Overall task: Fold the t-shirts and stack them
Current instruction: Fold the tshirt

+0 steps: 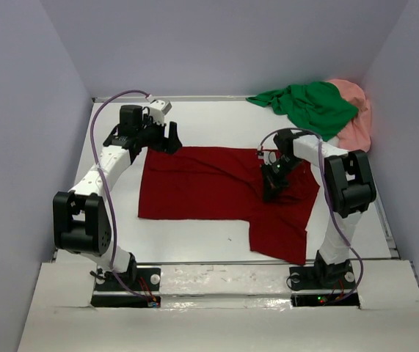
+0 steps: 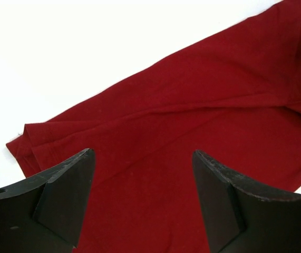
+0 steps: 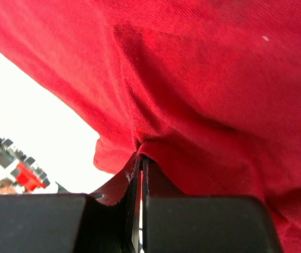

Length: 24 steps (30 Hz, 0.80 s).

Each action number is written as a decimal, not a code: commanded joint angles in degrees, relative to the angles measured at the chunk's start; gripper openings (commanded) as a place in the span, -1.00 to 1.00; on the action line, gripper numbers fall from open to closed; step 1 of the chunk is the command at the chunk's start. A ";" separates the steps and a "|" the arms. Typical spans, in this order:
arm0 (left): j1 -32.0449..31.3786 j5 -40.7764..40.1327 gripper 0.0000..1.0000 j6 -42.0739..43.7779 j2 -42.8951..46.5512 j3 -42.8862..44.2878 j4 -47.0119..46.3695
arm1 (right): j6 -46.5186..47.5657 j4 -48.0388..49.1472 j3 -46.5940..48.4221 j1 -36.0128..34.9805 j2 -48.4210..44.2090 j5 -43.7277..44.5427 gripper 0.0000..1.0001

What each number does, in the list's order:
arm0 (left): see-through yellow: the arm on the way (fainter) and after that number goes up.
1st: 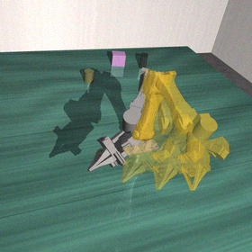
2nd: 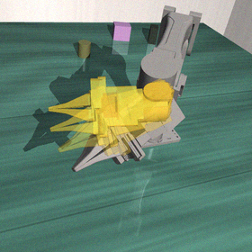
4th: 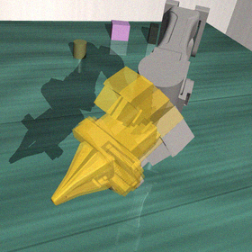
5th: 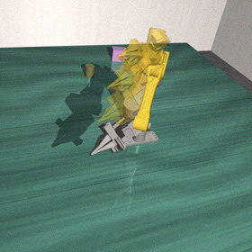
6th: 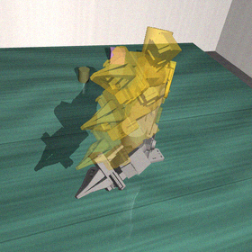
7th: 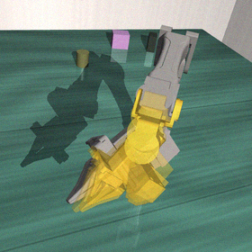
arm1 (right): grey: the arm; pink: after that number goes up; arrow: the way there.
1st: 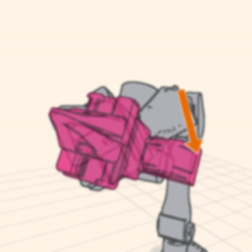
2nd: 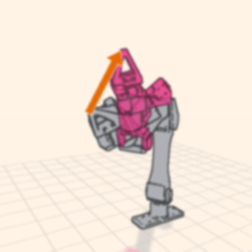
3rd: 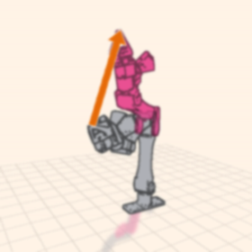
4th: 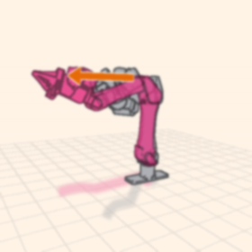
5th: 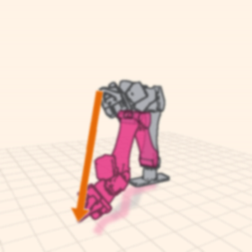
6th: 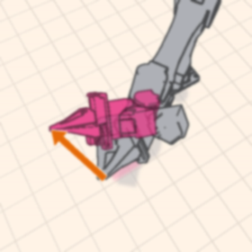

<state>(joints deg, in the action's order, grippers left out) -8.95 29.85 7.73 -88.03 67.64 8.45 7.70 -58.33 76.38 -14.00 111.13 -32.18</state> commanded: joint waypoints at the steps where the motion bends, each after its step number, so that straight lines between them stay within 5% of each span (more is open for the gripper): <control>1: -0.19 1.79 0.67 0.89 2.86 1.45 0.87 | 2.31 -3.11 -1.49 -0.85 -1.27 -4.29 -1.00; 2: -0.19 1.88 0.67 0.97 3.04 1.53 0.78 | 2.75 -2.85 -1.50 -0.85 -1.36 -4.03 -1.00; 4: -0.10 1.88 0.67 0.97 3.21 1.36 0.87 | 3.37 -2.50 -1.32 -0.85 -1.36 -4.11 -0.52; 8: -0.10 2.06 0.67 1.24 3.39 1.10 0.87 | 3.37 1.01 -0.80 -0.85 -3.55 -2.98 -0.06; 18: 0.60 1.97 0.68 0.19 3.13 -2.41 -3.34 | 0.74 19.71 1.05 -0.85 -16.46 5.62 0.03; 24: 0.86 -1.54 0.67 -1.49 -0.38 -2.26 -2.92 | -2.78 22.05 2.54 -0.85 -13.32 17.75 -0.06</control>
<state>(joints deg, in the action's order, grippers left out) -8.51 29.85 7.42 -87.59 64.40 6.72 7.46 -39.90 76.69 -14.44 95.02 -23.38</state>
